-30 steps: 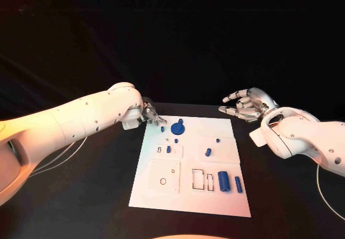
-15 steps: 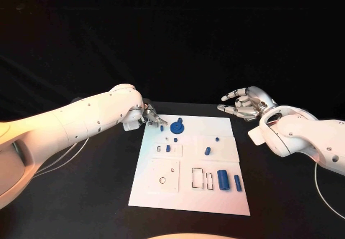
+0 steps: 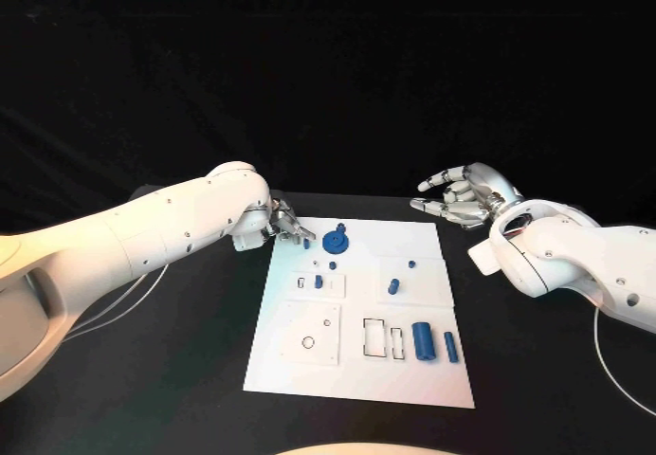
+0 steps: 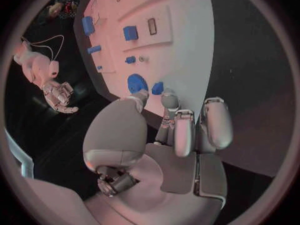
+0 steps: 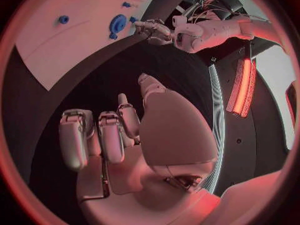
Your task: Assemble the parts on the task board
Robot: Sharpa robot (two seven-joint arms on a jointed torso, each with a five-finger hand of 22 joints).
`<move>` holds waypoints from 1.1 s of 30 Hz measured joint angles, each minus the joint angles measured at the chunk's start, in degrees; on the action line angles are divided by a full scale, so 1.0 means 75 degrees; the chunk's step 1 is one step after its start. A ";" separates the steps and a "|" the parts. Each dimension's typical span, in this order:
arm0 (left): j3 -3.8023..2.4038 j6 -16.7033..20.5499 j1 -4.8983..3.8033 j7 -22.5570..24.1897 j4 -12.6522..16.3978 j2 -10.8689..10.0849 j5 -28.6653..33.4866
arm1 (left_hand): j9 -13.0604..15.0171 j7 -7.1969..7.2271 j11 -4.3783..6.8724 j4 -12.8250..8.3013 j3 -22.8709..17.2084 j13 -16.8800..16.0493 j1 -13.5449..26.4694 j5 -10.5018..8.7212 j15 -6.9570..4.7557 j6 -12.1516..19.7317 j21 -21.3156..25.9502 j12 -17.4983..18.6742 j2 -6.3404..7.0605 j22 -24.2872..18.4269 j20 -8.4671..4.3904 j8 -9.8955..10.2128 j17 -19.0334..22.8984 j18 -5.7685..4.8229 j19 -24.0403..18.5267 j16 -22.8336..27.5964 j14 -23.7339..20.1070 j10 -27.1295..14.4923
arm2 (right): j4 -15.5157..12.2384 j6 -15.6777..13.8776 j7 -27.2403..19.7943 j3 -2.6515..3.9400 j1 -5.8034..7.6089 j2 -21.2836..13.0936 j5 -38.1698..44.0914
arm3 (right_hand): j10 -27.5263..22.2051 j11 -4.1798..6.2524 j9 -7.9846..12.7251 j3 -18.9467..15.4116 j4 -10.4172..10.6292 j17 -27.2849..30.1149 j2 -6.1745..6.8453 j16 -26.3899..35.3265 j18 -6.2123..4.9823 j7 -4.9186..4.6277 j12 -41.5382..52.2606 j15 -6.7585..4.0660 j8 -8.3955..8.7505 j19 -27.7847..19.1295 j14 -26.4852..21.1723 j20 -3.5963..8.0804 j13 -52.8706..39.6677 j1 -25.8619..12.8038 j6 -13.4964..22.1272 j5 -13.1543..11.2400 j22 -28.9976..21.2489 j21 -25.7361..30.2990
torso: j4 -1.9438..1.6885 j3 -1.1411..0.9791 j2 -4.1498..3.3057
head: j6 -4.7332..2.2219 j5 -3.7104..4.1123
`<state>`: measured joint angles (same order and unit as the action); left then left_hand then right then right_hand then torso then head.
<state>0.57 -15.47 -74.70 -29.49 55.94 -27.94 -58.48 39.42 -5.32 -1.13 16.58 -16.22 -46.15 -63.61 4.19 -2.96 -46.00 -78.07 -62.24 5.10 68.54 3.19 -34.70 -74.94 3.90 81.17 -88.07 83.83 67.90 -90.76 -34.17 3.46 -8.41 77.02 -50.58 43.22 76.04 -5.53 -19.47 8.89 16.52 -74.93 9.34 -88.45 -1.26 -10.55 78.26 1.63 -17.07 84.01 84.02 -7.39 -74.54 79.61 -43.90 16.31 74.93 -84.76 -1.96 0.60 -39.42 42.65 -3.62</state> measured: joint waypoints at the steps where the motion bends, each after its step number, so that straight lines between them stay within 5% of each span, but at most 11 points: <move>1: 0.0000 0.0000 0.0002 0.0002 -0.0009 0.0007 0.0007 | -0.0010 -0.0017 0.0000 0.0000 0.0000 0.0000 -0.0033 0.0023 0.0000 -0.0017 0.0000 0.0000 -0.0033 0.0000 0.0000 0.0000 0.0000 0.0001 0.0000 0.0000 0.0000 0.0000 | -0.0001 0.0000 0.0000 0.0000 -0.0001 0.0000 -0.0001 | 0.0000 0.0000 0.0000 0.0000 0.0000 0.0000 0.0000 0.0000 0.0000 0.0000 0.0000 0.0000 0.0000 0.0000 0.0000 0.0000 0.0000 0.0000 0.0000 0.0000 0.0000 0.0000 | 0.0000 0.0000 -0.0001 | 0.0001 0.0001; 19: 0.0003 0.0000 0.0016 0.0035 -0.0068 0.0075 0.0129 | -0.0093 -0.0026 0.0000 -0.0020 -0.0173 -0.0020 -0.0244 0.0033 0.0000 -0.0026 -0.0027 -0.0070 -0.0182 0.0042 -0.0001 0.0028 0.0001 0.0000 0.0000 -0.0030 0.0000 -0.0001 | -0.0012 0.0000 -0.0001 -0.0001 -0.0002 0.0000 -0.0005 | 0.0001 0.0000 0.0006 0.0021 -0.0021 0.0001 -0.0002 0.0000 0.0000 0.0000 -0.0029 0.0000 0.0000 0.0000 0.0000 0.0000 -0.0001 -0.0002 0.0000 0.0000 -0.0001 0.0000 | -0.0007 -0.0007 0.0001 | 0.0086 0.0042; 33: 0.0021 -0.0042 0.0012 0.0063 -0.0163 0.0141 0.0189 | -0.0228 0.0034 0.0028 -0.0179 -0.0839 -0.0052 -0.1067 0.0033 -0.0001 -0.0141 -0.0095 -0.0140 -0.0316 0.0142 0.0017 0.0028 0.0002 0.0001 0.0018 -0.0061 0.0000 0.0028 | -0.0025 0.0001 0.0005 -0.0001 -0.0002 -0.0008 -0.0007 | 0.0001 0.0000 0.0006 0.0041 -0.0001 0.0002 -0.0029 0.0000 0.0000 0.0000 -0.0029 0.0000 0.0000 0.0000 0.0000 0.0000 -0.0001 -0.0029 0.0000 0.0000 -0.0003 0.0000 | -0.0009 -0.0009 0.0008 | 0.0080 0.0062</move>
<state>0.73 -15.79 -74.61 -29.02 54.71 -26.89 -57.07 37.71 -5.07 -0.92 15.23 -22.51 -46.55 -71.61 4.44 -2.96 -47.06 -78.78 -63.29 2.73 69.60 3.31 -34.49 -74.92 3.91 81.31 -88.53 83.83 68.11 -90.95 -34.16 3.50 -8.42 77.01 -50.64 43.17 76.05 -5.53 -19.43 9.20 16.52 -74.91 9.12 -88.45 -1.26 -10.55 78.03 1.63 -17.07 84.01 84.02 -7.39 -74.54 79.39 -43.90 16.31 74.90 -84.76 -2.03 0.53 -39.36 43.25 -3.15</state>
